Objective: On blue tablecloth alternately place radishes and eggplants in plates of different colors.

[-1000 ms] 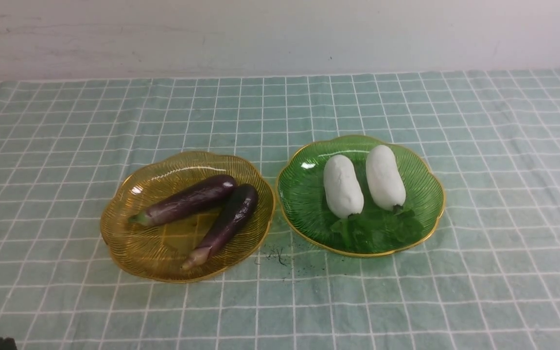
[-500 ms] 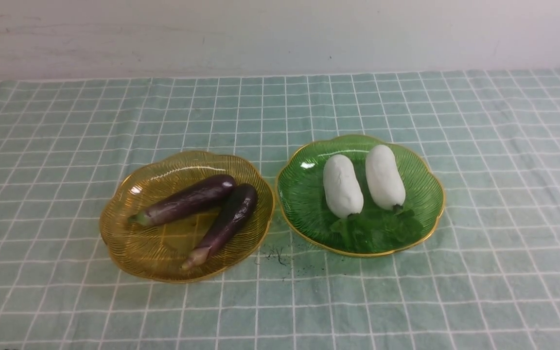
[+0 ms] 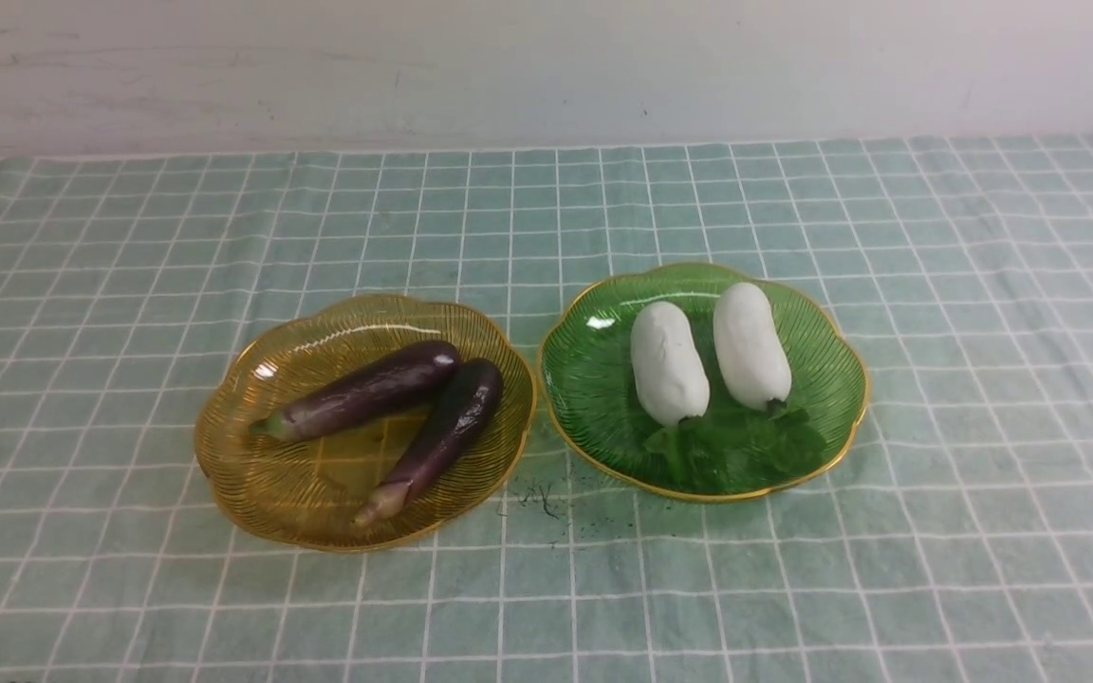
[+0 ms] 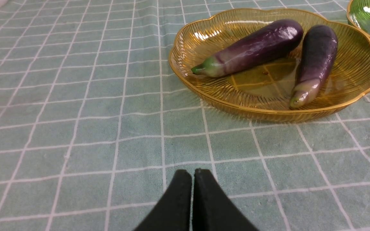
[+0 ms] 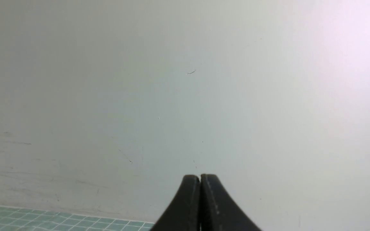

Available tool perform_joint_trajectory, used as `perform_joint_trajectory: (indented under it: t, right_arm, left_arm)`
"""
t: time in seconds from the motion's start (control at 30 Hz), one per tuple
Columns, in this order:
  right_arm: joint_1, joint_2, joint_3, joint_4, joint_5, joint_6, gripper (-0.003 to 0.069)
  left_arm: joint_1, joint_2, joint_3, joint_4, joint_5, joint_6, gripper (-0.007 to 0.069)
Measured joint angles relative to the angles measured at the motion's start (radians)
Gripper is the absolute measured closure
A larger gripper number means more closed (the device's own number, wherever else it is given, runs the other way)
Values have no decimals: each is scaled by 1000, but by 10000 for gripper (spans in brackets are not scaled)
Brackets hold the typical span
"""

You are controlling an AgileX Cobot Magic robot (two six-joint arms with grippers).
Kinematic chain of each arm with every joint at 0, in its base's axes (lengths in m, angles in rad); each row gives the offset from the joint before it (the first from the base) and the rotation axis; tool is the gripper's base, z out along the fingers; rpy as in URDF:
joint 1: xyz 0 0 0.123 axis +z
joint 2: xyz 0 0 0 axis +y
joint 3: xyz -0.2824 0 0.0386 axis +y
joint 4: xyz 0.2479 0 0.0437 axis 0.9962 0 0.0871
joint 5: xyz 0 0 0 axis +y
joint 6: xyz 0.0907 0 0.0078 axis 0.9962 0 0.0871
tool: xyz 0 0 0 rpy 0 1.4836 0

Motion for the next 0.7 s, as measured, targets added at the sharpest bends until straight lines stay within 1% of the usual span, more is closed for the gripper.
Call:
perform_joint_trajectory:
  t: [0.1,0.2,0.23,0.27,0.37,0.47,0.5,0.53,0.7]
  right_arm:
    - [-2,-1,16,-16,8,-2,673]
    - [-27,-1,64,-37,15,-5,673]
    - [-68,-1,114,-42,20,-5,673]
    - [-73,-1,129,-41,21,-5,673]
    - [-159,-1,262,-47,31,-5,673]
    - [-209,-1,385,-47,51,-5,673]
    - [-213,0,390,-47,54,-5,673]
    - [-223,0,412,-47,90,-1,673]
    - [-228,1,412,-47,97,2,673]
  left_arm:
    - [0,0,0,0,1,0,632]
    - [0,0,0,0,1,0,632]
    - [0,0,0,0,1,0,632]
    - [0,0,0,0,1,0,632]
    - [0,0,0,0,1,0,632]
    - [0,0,0,0,1,0,632]
    - [0,0,0,0,1,0,632]
    - [0,0,0,0,2,0,632]
    - [0,0,-1,0,2,0,632]
